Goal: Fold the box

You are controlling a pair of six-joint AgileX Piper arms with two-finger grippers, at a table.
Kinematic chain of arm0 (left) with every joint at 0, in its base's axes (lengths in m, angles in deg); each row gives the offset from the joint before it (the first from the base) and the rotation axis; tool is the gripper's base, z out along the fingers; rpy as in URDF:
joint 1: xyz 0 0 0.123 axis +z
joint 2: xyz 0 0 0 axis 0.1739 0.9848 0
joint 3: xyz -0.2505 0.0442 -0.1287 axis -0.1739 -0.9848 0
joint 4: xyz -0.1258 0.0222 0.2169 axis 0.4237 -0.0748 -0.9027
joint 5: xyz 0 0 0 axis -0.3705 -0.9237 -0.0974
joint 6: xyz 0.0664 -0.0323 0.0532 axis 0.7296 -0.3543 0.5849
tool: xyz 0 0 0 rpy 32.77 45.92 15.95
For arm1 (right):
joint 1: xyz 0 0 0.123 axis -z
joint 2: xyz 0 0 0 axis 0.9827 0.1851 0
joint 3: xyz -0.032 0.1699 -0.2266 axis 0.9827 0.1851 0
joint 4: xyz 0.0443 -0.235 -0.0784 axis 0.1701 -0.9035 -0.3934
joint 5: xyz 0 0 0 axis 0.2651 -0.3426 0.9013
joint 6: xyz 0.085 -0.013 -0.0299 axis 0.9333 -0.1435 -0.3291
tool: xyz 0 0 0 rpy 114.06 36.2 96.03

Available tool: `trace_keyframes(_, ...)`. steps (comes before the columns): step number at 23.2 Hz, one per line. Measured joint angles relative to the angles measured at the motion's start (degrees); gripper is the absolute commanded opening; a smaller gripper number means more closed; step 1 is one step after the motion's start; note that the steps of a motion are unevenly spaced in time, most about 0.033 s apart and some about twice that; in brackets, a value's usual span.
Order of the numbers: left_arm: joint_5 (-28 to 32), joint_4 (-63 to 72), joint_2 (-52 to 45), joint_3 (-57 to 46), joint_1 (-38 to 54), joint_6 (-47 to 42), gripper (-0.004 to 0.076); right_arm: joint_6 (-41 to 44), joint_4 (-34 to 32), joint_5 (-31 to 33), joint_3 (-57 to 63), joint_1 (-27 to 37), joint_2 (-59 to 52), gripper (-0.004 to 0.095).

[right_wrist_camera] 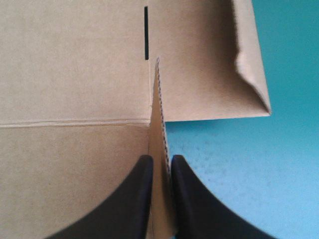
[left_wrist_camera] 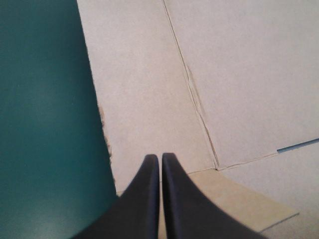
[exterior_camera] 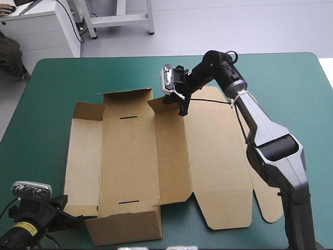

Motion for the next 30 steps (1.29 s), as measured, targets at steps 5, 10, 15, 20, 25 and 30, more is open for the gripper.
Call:
trace_keyframes(5,0.0,0.0,0.0,0.0,0.0,0.0,-0.0008,7.5,-3.4,-2.7,-0.1,0.0,0.4,0.0695)
trace_keyframes(10,0.0,0.0,0.0,0.0,0.0,0.0,-0.0008,15.8,-3.9,-2.2,-0.6,0.7,-1.6,0.0466)
trace_keyframes(15,0.0,0.0,0.0,0.0,0.0,0.0,-0.0008,27.1,-7.1,0.2,-0.6,4.4,-5.1,0.0096)
trace_keyframes(20,-0.1,0.0,0.0,0.0,0.0,0.0,-0.0008,45.4,-16.5,0.4,-0.6,9.4,-8.2,-0.0019)
trace_keyframes(25,-0.1,0.0,0.0,0.0,0.0,0.0,-0.0008,56.0,-22.7,0.4,-0.6,12.6,-11.6,-0.0019)
trace_keyframes(30,-0.1,0.1,0.0,0.0,0.0,0.0,-0.0008,62.5,-28.3,0.4,4.3,14.5,-18.1,-0.0019)
